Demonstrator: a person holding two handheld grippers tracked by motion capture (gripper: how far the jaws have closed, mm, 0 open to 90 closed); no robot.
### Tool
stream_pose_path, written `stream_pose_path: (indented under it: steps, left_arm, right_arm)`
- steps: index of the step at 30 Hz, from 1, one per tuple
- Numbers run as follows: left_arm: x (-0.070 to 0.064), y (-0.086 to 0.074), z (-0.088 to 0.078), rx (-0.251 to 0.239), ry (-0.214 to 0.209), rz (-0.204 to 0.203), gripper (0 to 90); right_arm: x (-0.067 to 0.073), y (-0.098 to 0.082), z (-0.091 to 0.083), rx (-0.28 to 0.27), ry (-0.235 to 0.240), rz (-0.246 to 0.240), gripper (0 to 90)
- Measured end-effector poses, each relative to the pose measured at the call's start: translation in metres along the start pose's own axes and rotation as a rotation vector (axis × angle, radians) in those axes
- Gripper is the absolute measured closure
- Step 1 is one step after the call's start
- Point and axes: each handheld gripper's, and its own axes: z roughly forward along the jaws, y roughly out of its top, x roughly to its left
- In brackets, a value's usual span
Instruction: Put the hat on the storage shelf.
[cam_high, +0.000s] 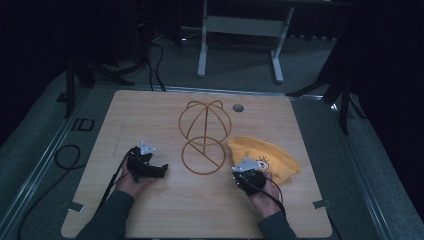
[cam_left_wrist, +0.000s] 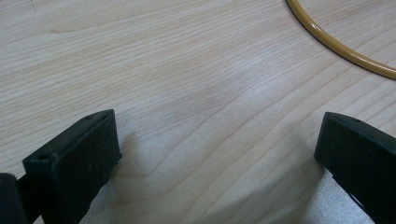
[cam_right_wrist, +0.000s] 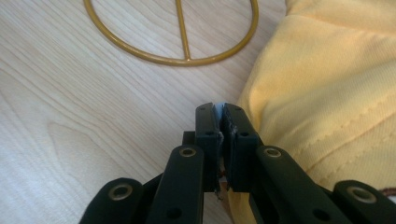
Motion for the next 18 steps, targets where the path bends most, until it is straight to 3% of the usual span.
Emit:
stream_pose_path:
  steps: [7,18]
  left_arm:
    - [0.0,0.0,0.0,0.0,0.0,0.0,0.1]
    - [0.0,0.0,0.0,-0.003,0.0,-0.003,0.1]
  right_arm:
    - [-0.006,0.006,-0.01,0.003,0.022,-0.022,85.8]
    - [-0.017,0.017,-0.023,-0.03,0.04,-0.013,85.8]
